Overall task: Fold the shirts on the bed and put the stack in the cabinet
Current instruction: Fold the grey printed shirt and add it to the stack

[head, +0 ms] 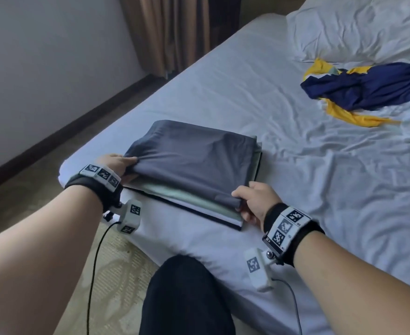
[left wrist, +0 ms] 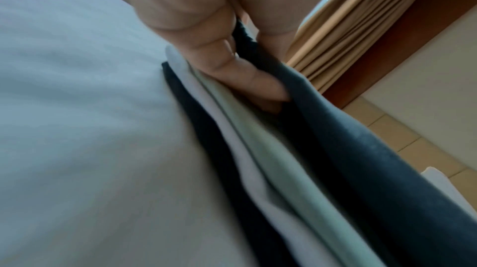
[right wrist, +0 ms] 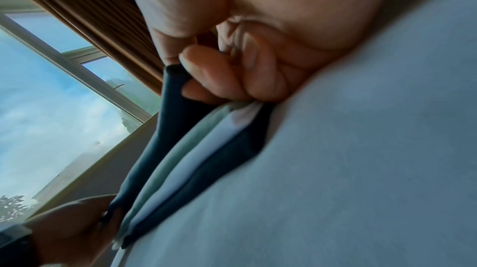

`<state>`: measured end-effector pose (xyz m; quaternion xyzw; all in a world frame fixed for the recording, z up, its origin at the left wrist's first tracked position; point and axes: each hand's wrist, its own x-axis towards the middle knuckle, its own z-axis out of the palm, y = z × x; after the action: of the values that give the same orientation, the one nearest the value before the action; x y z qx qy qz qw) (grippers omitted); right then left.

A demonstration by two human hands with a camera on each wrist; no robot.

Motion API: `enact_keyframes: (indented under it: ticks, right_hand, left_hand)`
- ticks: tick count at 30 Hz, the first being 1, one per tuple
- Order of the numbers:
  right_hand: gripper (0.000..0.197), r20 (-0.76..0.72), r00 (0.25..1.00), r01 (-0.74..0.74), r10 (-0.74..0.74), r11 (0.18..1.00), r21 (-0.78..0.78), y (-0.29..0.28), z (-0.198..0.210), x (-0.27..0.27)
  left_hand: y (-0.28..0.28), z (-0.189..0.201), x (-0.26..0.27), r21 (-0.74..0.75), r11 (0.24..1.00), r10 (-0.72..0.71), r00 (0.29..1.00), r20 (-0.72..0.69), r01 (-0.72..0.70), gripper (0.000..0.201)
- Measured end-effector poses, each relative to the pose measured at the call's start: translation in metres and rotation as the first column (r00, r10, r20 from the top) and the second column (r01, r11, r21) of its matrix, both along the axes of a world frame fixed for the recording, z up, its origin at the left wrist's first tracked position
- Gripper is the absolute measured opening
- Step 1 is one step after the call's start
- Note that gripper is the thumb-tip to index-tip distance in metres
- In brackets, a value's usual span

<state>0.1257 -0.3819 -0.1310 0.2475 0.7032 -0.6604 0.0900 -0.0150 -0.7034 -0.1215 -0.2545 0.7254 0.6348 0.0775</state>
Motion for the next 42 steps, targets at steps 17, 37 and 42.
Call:
enact_keyframes:
  ticks: [17,37,42]
  right_hand:
    - [0.01,-0.131,0.934,-0.112,0.333,0.618,0.778,0.021,0.027,-0.04]
    - [0.013,-0.24,0.961,0.258,-0.137,0.756,0.602,0.048,0.018,-0.112]
    - [0.023,-0.134,0.987,0.14,-0.084,0.86,0.491,0.037,0.016,-0.11]
  left_hand:
    - [0.073,-0.044,0.05,-0.87,0.129,-0.652,0.702,0.288,0.477,0.078]
    - [0.072,-0.056,0.038,-0.792,0.19,-0.685,0.656,0.316,0.58,0.09]
    - [0.072,-0.056,0.037,-0.794,0.185,-0.685,0.656,0.319,0.579,0.093]
